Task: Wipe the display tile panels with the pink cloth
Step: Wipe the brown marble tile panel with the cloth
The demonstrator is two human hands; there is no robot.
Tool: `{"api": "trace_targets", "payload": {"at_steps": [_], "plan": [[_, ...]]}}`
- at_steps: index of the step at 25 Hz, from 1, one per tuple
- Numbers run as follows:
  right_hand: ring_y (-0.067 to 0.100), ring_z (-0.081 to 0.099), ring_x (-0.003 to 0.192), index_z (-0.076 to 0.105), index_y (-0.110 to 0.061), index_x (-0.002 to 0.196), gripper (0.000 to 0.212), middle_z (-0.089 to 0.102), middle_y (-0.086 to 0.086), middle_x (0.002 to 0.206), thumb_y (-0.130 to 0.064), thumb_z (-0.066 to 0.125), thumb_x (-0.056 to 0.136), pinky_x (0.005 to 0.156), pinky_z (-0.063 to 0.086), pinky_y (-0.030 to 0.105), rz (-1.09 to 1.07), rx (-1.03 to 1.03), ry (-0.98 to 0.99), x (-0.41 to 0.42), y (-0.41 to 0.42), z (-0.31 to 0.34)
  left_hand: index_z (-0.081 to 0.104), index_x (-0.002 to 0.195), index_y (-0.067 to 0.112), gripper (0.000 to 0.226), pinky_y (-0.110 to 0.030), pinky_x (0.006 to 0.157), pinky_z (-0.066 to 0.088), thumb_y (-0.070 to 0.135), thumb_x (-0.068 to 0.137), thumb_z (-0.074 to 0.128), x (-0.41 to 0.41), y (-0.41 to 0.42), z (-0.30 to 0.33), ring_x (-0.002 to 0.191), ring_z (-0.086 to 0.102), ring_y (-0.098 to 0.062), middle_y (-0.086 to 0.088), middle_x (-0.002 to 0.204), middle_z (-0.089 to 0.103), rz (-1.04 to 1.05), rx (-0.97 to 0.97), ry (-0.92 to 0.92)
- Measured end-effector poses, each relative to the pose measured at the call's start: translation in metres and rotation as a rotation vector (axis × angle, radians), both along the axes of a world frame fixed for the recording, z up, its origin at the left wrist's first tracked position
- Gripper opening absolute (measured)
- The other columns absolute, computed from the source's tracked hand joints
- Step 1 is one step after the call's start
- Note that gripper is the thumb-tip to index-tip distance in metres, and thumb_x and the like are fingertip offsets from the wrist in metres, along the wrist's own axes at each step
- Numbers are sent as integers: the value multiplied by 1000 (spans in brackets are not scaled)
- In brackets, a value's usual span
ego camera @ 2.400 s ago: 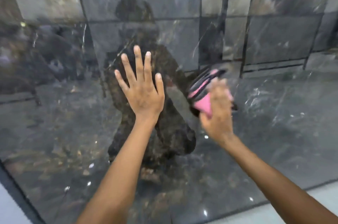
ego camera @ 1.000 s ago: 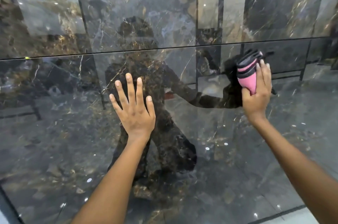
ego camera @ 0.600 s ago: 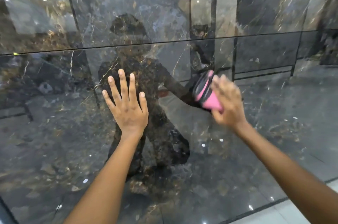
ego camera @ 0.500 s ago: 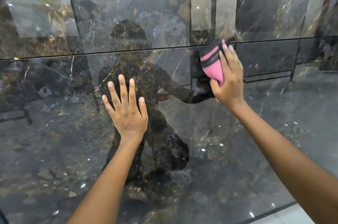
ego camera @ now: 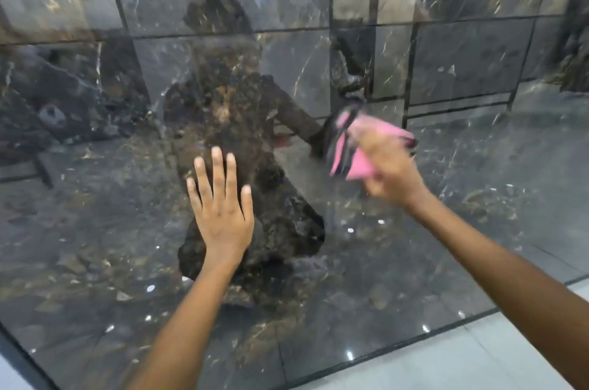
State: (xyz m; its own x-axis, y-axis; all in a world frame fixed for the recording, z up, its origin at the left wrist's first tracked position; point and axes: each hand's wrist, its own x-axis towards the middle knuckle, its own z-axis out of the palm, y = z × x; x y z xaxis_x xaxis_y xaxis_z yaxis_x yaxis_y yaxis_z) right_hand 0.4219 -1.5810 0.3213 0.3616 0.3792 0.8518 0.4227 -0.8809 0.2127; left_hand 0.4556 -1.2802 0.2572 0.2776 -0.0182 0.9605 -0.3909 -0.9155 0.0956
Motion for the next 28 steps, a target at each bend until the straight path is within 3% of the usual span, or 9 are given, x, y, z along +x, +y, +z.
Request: {"api": "trace_targets", "payload": {"at_steps": [2,4,8,10,13,16,19,23,28], "plan": [[37,27,142,38,7,141,75,35,19,150,6,53,67,115,25,52,-44,409,-166,9,-21,-2,-1,157,22,59,-43,121,-5,38,106,23,-4,0,-51,151,-12,-21,5,164,-11,20,44,41],[27,10,149,22,-4,151,86,13,6,161,-4,51,70,118,16,46,-130,389,-99,9,-11,-75,-3,157,22,58,-43,121,-7,39,106,19,1,0,-78,151,-12,-20,6,164,-12,29,41,44],[22,0,150,4,-14,155,107,-5,-1,163,-13,62,65,120,7,38,-134,-469,201,-24,0,-247,-2,157,23,58,-41,122,-7,37,106,21,10,1,-83,151,-12,-19,8,164,-11,28,16,5],[20,8,149,19,-12,152,102,8,1,162,-9,68,63,122,6,39,-24,-581,191,-24,-2,-238,-2,157,24,58,-40,122,-8,37,106,22,9,3,-81,150,-13,-17,10,163,-12,-7,15,-6],[25,21,147,46,4,138,73,41,13,147,-5,62,67,118,20,44,77,-109,-47,-6,22,-133,-2,156,27,57,-39,121,-9,37,106,22,1,0,-106,150,-14,-16,11,163,-13,-41,-23,60],[33,29,141,48,10,134,68,45,21,142,1,57,67,112,30,46,82,270,-213,19,57,-79,-2,156,32,53,-39,120,-8,40,107,17,-8,-3,-163,150,-15,-18,10,163,-14,-57,-10,149],[23,28,143,36,-3,146,78,36,12,152,-2,54,70,96,40,39,126,-160,-69,15,85,-186,1,156,34,52,-40,120,-7,41,107,14,-5,3,-188,150,-13,-19,8,164,-12,-54,41,174],[11,53,123,61,-18,131,67,57,-6,137,-12,85,69,100,46,29,265,-775,454,-16,51,-296,-1,157,32,53,-40,121,-7,41,107,17,-2,5,-192,150,-14,-20,6,164,-13,-20,47,124],[23,43,131,51,-1,131,53,54,14,135,7,52,79,109,35,37,235,-58,2,9,9,-168,1,157,30,54,-41,122,-6,39,107,19,5,-2,-195,151,-12,-22,4,164,-11,54,39,47]]}}
